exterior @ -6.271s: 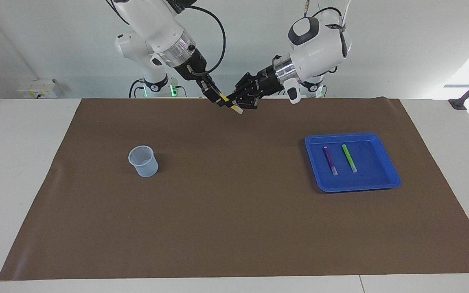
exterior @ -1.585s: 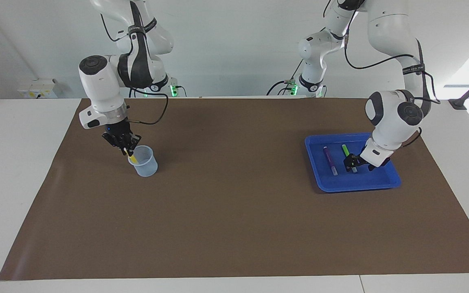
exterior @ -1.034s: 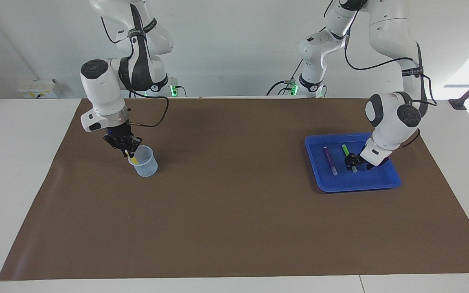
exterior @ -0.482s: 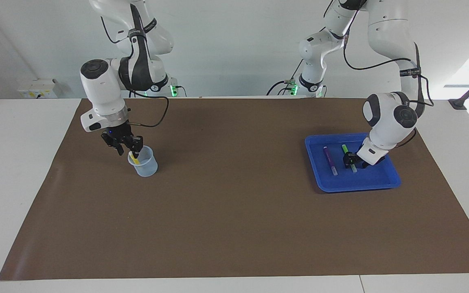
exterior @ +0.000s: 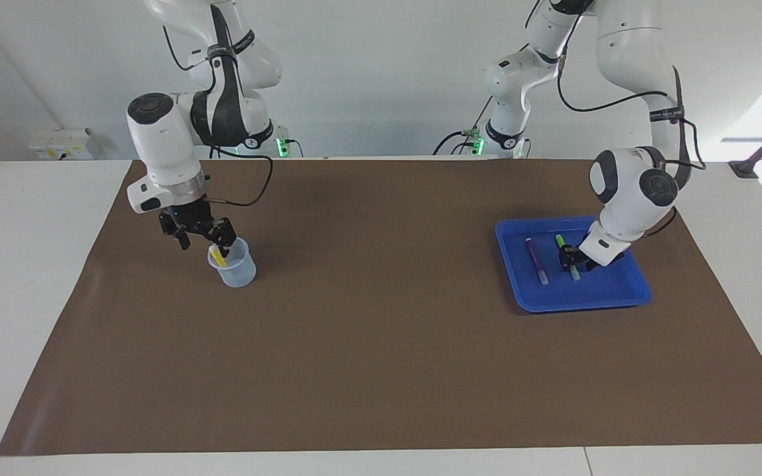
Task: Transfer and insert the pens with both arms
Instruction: 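Insert the yellow pen into the cup while the left gripper reaches green pen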
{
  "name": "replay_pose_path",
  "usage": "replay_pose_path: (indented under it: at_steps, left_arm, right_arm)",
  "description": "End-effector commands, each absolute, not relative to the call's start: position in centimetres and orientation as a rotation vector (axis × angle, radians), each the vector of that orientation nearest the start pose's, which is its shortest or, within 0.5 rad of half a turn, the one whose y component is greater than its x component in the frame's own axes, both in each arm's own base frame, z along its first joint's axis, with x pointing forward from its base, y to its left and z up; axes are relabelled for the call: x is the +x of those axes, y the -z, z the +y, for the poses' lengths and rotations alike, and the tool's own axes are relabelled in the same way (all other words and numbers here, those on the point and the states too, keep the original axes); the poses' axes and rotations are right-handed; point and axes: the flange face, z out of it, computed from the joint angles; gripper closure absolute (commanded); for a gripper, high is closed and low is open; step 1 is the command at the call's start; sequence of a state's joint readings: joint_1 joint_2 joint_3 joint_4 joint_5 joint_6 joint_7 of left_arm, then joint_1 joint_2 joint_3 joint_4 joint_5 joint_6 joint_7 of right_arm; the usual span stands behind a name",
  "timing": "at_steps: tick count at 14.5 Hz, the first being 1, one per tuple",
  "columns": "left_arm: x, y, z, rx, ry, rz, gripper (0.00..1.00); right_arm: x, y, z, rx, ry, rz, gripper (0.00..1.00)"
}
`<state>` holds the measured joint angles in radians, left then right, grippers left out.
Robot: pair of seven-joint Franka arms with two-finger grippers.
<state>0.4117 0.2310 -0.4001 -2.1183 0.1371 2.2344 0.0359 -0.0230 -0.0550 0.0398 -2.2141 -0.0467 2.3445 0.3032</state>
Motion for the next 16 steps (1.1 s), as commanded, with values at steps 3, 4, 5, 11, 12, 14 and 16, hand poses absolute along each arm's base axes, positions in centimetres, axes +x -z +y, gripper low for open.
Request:
replay_pose_path:
  at_steps: [3,4,5,11,12,14,16]
  left_arm:
    - [55.0,-30.9,1.4,-3.094,-0.15,0.183,0.7]
    - [55.0,-30.9,1.4,-3.094,-0.15,0.183,0.8]
    - [55.0,-30.9,1.4,-3.094,-0.152,0.18,0.93]
    - [55.2,-31.2,1.6,-3.1,-0.145,0.164,1.0]
    - [55.3,-31.3,1.6,-3.102,-0.148,0.159,1.0]
    - [56.4,-32.7,1.4,-3.109,-0.182,0.151,1.0]
    - [57.9,-34.9,1.3,-3.144,-0.221,0.106,1.0]
  right_arm:
    - [55.3,-47.4,0.7,-3.146,0.224,0.363,0.0]
    - [55.5,-49.3,0.8,-3.146,0.198,0.348,0.0]
    - [55.6,-50.8,0.9,-3.155,0.181,0.306,0.0]
    - [56.2,-58.1,0.9,-3.178,0.092,0.121,0.0]
    - [56.0,-59.3,0.7,-3.18,0.077,0.097,0.0]
    - [55.7,-61.1,0.6,-3.181,0.056,0.057,0.0]
    - [55.3,-62.2,0.6,-3.143,0.012,0.06,0.0]
